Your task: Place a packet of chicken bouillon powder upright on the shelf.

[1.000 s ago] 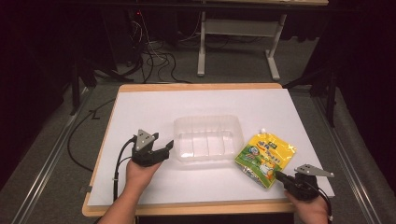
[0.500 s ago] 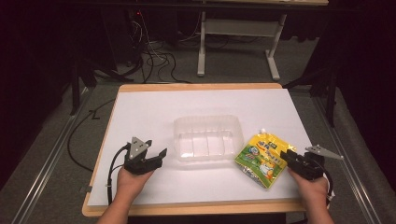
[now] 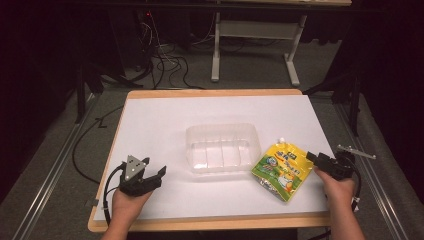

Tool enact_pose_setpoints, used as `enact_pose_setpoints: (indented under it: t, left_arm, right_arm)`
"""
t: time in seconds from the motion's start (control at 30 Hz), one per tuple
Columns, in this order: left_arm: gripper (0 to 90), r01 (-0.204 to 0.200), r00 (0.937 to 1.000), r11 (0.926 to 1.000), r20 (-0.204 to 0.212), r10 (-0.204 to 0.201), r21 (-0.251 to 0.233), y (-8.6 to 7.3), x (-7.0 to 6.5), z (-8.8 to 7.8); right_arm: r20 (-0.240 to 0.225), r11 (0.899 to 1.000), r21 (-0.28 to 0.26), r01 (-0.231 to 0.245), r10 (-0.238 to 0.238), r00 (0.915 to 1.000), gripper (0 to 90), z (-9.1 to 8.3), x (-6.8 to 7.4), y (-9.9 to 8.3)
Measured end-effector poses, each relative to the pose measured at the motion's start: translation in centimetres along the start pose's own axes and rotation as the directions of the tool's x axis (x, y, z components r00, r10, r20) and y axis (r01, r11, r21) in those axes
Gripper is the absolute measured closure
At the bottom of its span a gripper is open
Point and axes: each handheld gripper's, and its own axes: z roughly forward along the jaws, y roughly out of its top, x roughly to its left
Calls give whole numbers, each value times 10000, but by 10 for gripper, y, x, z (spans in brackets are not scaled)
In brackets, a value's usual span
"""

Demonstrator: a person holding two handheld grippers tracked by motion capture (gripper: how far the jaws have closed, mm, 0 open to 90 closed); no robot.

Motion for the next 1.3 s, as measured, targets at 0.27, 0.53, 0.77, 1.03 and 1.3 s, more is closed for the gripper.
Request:
enact_pose_setpoints:
  t: [0.27,0.53,0.77,1.03,1.3]
  left_arm:
    - [329,-123,9999,9999,10,123,27,0,-1,1]
    - [328,-280,9996,9996,63,280,98,1,-3,3]
    - [327,-312,9995,9994,72,311,121,1,-4,3]
    - [326,-381,9992,9991,107,379,187,1,-5,6]
    - [326,-446,9989,9988,119,443,216,2,-6,6]
  right_arm:
    - [-473,9970,380,-671,689,9965,420,5,-9,-2]
    - [-960,9930,680,-964,1027,9901,455,8,-10,-4]
    - [-1447,9898,328,-1386,1419,9793,500,4,-13,-5]
    - [-2299,9937,122,-1117,1115,9668,558,1,-1,-5]
    - [-1717,9830,1036,-1515,1677,9708,544,12,-6,-8]
